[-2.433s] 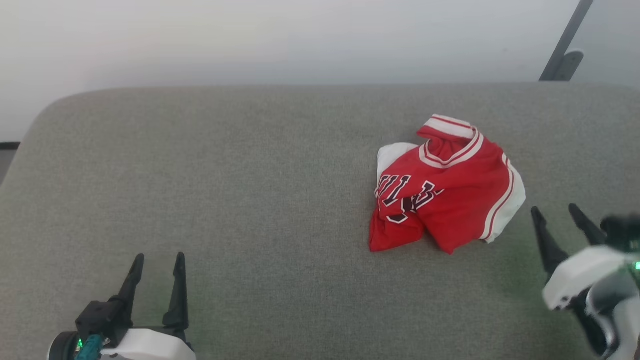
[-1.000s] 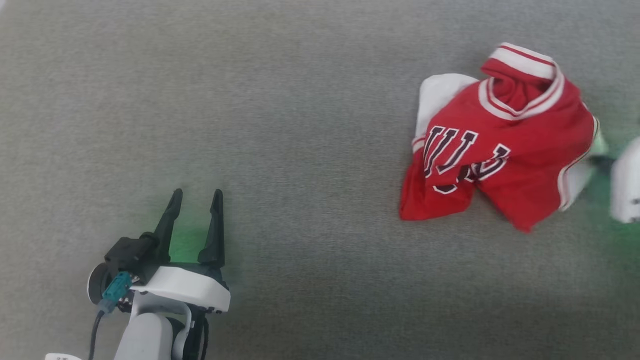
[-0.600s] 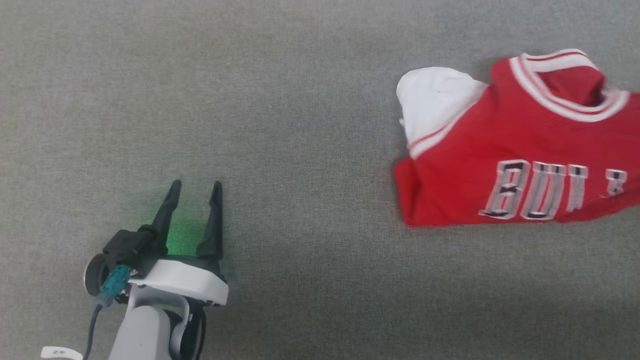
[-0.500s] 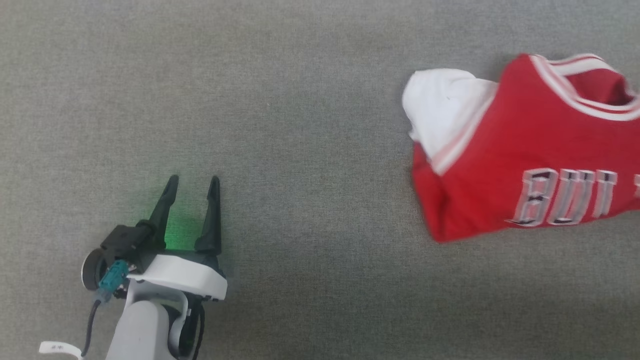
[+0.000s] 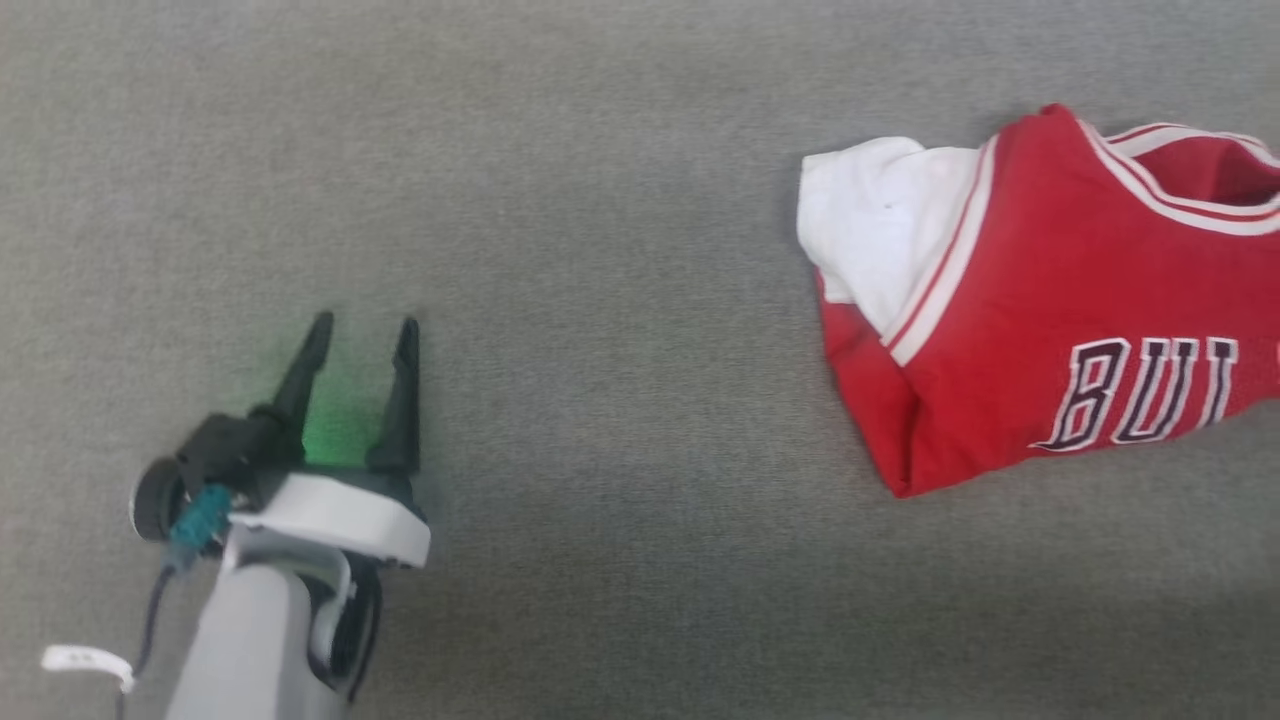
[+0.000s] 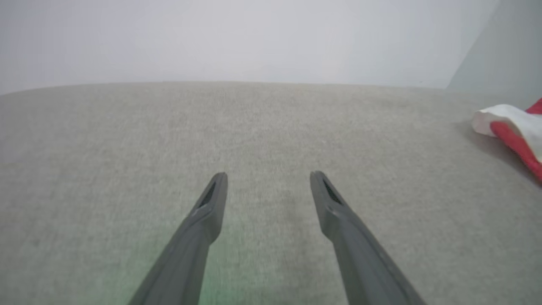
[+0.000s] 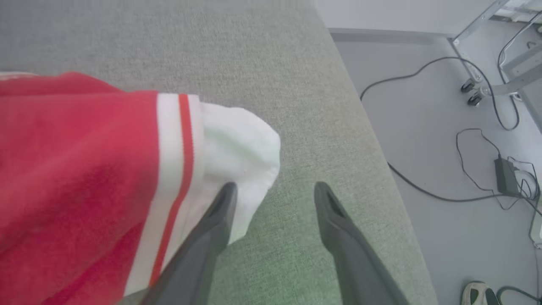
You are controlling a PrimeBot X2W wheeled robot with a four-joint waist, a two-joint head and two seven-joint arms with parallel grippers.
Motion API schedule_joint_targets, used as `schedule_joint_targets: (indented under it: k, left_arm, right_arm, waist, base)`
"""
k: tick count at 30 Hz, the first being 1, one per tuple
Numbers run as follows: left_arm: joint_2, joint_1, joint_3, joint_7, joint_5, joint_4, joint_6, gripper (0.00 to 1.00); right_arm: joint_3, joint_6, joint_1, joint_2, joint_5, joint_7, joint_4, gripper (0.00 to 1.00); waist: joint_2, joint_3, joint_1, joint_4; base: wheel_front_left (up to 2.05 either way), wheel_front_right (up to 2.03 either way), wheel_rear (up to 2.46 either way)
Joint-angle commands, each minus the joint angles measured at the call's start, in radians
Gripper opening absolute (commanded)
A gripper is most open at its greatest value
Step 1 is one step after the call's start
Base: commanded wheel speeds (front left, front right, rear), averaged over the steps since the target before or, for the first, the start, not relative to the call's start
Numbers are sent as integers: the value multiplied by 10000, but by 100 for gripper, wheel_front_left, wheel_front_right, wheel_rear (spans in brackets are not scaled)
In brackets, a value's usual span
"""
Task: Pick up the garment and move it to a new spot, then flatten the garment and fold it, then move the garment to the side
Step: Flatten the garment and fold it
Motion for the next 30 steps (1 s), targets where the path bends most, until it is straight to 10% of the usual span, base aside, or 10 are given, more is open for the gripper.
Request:
schedule_joint_targets:
  k: [1, 12, 22, 30]
  left_arm:
    - [179, -277, -89, -45, -118, -4, -21, 100]
    - [2214, -2800, -2883, 984, -2058, 578, -22, 100]
    - [3376, -5455, -5507, 6121, -6541, 1445, -23, 100]
    - [3405, -6825, -5688, 11444, -9373, 2804, 326, 100]
  right_arm:
    - [21, -17, 52, 112, -117, -384, 90, 100]
    - [1148, -17, 1056, 1480, 663, -4152, -1496, 100]
    - [2160, -17, 1789, 2795, 1104, -5159, -3374, 100]
    - [2174, -17, 2435, 3379, 1038, -5063, -3915, 100]
  waist:
    - [0, -106, 0, -166]
    - [0, -797, 0, -1639]
    - [0, -975, 0, -3161]
    - [0, -901, 0, -3956]
  base:
    - [0, 0, 0]
    - [0, 0, 0]
    - [0, 0, 0]
    - [0, 0, 0]
